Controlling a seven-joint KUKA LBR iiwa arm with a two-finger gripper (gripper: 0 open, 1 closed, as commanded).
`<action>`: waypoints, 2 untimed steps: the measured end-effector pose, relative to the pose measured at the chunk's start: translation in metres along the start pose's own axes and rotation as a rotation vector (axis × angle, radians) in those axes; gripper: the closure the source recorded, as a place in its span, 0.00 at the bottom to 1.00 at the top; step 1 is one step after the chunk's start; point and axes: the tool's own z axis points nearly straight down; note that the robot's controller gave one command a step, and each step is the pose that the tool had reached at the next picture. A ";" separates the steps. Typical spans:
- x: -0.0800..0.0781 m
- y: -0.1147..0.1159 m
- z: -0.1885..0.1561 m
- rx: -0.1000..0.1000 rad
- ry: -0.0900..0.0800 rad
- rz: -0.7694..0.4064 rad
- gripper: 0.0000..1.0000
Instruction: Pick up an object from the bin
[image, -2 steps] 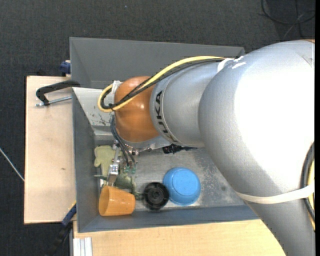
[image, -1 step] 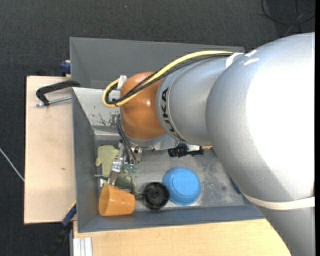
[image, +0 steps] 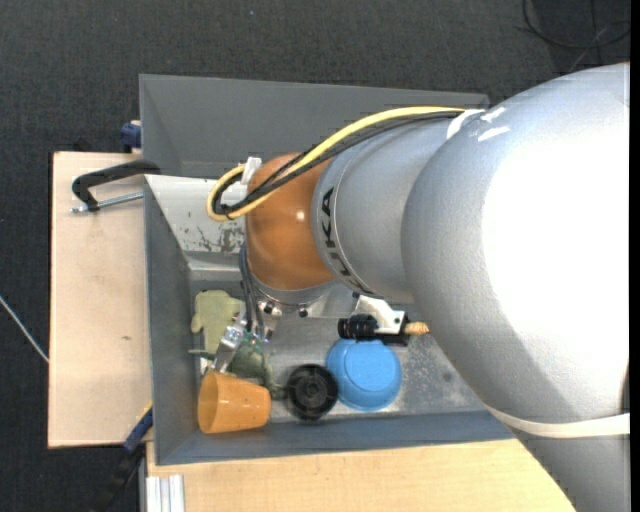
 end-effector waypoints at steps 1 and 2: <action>-0.001 0.006 0.032 -0.004 0.001 0.278 0.00; -0.001 0.007 0.031 -0.003 -0.001 0.276 0.00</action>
Offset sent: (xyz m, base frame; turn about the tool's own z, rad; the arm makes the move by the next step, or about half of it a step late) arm 0.0023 0.0018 -0.0364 0.2812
